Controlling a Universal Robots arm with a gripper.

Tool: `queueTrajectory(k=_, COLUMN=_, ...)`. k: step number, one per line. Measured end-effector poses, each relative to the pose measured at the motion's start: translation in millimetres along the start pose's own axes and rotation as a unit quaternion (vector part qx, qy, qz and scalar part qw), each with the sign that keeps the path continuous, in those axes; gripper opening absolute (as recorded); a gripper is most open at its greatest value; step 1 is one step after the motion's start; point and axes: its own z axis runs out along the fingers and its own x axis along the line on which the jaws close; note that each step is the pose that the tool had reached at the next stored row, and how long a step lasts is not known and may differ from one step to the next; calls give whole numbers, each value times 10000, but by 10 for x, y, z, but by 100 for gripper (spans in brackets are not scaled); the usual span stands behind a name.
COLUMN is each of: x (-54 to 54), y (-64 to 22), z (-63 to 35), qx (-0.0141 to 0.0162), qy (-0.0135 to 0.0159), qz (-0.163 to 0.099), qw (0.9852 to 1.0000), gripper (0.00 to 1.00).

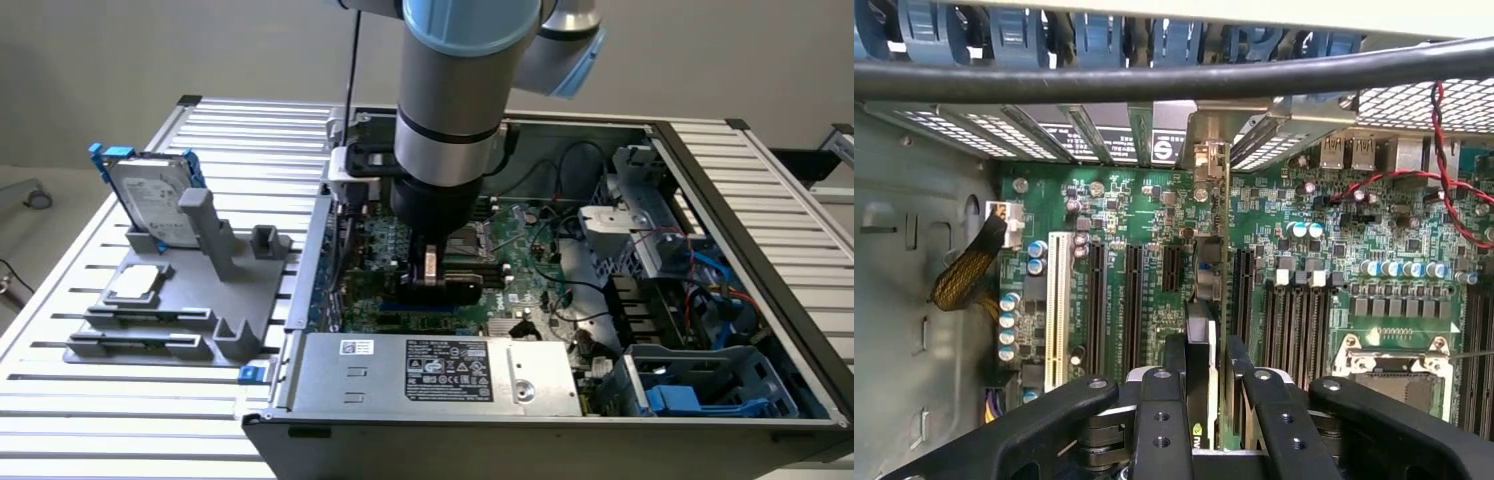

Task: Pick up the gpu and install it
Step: 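Insert the gpu into the slot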

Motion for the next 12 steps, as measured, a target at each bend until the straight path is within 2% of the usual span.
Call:
queueTrajectory(k=6, x=2, y=0, z=5, qx=2, qy=-4, qz=43, qw=10000, gripper=27)
queueTrajectory(k=12, x=7, y=-1, z=9, qx=-17, qy=-12, qz=80, qw=10000, gripper=27)
